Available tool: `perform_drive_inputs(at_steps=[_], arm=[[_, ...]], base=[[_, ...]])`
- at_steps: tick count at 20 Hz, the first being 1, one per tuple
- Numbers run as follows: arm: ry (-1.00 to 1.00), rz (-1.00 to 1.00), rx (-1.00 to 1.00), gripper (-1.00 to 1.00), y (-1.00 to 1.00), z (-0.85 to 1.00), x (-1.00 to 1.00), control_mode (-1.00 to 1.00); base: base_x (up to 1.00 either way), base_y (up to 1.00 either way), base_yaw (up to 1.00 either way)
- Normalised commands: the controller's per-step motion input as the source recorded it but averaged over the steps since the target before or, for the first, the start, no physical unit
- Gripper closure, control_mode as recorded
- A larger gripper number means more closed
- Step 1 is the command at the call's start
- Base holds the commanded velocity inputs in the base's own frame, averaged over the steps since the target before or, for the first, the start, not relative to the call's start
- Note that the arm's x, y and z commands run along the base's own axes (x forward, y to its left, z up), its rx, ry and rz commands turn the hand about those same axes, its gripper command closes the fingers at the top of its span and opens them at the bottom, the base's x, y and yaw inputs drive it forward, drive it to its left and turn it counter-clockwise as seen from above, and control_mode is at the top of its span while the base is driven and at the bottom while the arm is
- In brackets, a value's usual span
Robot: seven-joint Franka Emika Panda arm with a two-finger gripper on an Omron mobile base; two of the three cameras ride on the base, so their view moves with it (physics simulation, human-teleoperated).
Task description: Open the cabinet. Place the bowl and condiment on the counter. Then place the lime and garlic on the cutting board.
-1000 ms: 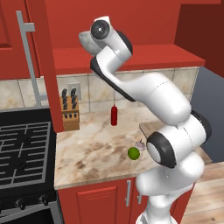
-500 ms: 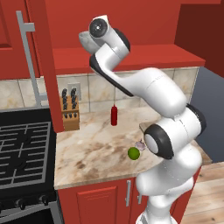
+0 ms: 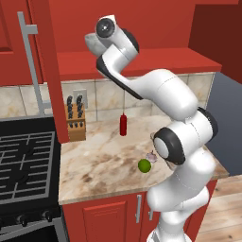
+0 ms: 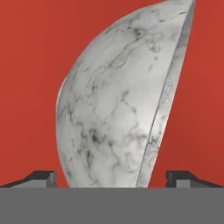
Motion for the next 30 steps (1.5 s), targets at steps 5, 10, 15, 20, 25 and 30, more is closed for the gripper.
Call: perform_drive_inputs(at_steps=[5, 10, 15, 20, 25, 30], arm=[[0.00, 0.00, 0.00, 1.00, 0.00, -0.09, 0.00, -1.00], [0.00, 0.00, 0.00, 1.00, -0.01, -0.01, -0.02, -1.00], [-0.02, 0.00, 0.00, 1.00, -0.02, 0.00, -0.53, -1.00], [0.00, 0.02, 0.00, 1.00, 0.00, 0.00, -1.00, -1.00], [0.04, 0.07, 0.00, 1.00, 0.00, 0.00, -1.00, -1.00], [0.15, 0.10, 0.00, 1.00, -0.03, -0.12, -1.00, -1.00]], base=[[0.00, 0.00, 0.00], [0.00, 0.00, 0.00], [0.00, 0.00, 0.00], [0.00, 0.00, 0.00], [0.00, 0.00, 0.00], [0.00, 0.00, 0.00]])
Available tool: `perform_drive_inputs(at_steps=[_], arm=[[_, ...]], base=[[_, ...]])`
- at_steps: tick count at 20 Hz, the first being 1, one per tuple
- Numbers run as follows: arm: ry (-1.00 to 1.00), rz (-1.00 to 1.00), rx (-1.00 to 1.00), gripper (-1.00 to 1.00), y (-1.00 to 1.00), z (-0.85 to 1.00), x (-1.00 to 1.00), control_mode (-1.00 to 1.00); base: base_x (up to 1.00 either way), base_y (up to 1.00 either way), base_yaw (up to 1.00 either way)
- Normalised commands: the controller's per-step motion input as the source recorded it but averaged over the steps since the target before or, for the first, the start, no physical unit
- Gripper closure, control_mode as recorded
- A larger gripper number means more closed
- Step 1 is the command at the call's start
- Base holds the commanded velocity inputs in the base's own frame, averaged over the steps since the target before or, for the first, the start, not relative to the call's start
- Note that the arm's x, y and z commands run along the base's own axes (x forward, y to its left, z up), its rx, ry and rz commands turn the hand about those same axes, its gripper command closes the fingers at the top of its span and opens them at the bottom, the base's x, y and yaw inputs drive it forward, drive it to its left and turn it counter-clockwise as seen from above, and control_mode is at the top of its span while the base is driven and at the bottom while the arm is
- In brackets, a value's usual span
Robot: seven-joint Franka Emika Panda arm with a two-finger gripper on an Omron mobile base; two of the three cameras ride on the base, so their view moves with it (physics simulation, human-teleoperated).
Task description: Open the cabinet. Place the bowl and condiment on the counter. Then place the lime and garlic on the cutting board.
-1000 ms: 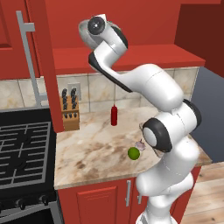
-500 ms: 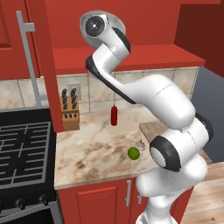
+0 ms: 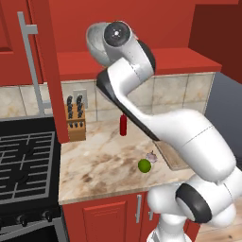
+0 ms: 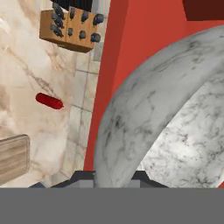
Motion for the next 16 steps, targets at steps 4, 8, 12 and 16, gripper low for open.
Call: perform_drive_inputs(at_steps=[4, 8, 12, 16], arm=[[0.23, 0.14, -0.03, 1.00, -0.20, -0.41, -1.00, -1.00], [0.27, 0.16, -0.08, 1.00, -0.40, -0.75, -1.00, -1.00], [0.30, 0.19, -0.18, 1.00, -0.15, -0.92, -1.00, -1.00], [0.26, 0.27, -0.25, 1.00, 0.01, -0.99, -0.67, -1.00]], base=[[0.00, 0.00, 0.00], [0.00, 0.00, 0.00], [0.00, 0.00, 0.00], [0.00, 0.00, 0.00]])
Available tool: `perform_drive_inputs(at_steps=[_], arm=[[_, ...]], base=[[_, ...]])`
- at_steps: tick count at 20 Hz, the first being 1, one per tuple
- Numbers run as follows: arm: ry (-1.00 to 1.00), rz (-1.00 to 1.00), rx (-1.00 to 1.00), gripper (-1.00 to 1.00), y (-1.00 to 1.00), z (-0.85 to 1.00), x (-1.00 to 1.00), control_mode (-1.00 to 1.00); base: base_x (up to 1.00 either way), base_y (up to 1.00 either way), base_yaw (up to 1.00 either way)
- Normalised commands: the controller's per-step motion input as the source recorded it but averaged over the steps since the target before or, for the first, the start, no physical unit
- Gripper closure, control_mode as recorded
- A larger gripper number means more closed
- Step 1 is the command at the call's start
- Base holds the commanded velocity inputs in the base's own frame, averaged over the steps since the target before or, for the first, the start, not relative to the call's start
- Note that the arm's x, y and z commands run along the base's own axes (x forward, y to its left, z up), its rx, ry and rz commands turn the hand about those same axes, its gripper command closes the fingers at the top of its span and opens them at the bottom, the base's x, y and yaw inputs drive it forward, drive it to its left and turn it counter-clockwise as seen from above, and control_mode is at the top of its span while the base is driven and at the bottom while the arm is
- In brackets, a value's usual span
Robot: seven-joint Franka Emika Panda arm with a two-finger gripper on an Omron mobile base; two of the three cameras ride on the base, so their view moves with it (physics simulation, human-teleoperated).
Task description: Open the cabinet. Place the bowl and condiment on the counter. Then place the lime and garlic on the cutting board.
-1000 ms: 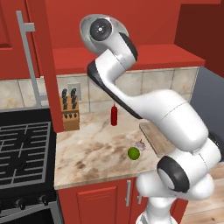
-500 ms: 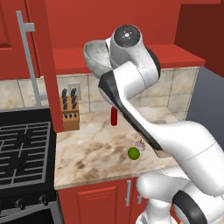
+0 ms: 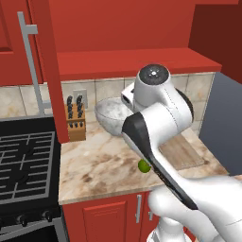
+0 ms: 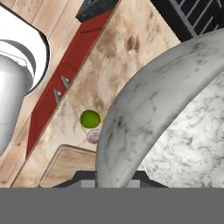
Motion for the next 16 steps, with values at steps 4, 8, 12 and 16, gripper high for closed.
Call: perform_drive_inputs(at_steps=[4, 8, 12, 16], arm=[[0.19, 0.31, -0.27, 1.00, 0.26, -0.74, -0.06, -1.00], [0.07, 0.34, -0.25, 1.00, 0.41, -0.71, 0.10, -1.00], [0.03, 0.32, -0.20, 1.00, 0.37, -0.91, 0.20, -1.00], [0.04, 0.19, -0.03, 1.00, 0.11, -0.87, 0.56, -1.00]], base=[[0.00, 0.00, 0.00], [0.00, 0.00, 0.00], [0.00, 0.00, 0.00], [0.00, 0.00, 0.00]])
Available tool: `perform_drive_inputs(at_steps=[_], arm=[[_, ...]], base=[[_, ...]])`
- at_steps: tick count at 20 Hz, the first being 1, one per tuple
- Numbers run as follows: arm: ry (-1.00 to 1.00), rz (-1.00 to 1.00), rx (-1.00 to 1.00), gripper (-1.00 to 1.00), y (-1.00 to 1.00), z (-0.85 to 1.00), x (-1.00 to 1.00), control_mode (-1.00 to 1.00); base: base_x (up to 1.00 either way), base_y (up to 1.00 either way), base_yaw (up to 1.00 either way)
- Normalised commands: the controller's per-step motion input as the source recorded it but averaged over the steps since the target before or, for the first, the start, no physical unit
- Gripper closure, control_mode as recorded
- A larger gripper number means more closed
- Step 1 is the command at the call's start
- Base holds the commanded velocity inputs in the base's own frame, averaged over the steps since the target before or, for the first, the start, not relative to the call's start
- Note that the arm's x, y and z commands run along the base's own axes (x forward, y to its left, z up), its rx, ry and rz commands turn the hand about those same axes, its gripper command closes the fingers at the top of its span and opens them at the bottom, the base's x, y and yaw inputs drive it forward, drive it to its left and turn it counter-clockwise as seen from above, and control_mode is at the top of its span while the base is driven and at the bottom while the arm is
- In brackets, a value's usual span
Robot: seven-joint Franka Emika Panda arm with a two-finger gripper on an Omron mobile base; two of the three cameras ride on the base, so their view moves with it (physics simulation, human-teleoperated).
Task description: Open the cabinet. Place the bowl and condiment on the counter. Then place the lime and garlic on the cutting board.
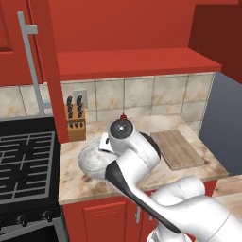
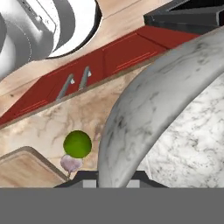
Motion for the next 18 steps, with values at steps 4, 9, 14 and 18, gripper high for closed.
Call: perform_drive_inputs(at_steps=[4, 9, 14, 18], arm=[[0.09, 0.10, 0.01, 1.00, 0.00, -0.63, 0.78, -1.00], [0.10, 0.05, 0.01, 1.00, 0.23, -0.55, 0.54, -1.00], [0.03, 0.01, 0.00, 1.00, 0.39, -0.43, 0.47, -1.00], [0.00, 0.00, 0.02, 1.00, 0.19, -0.13, 0.51, -1.00]], base=[[0.00, 0.00, 0.00], [0.00, 0.00, 0.00], [0.00, 0.00, 0.00], [0.00, 0.00, 0.00]])
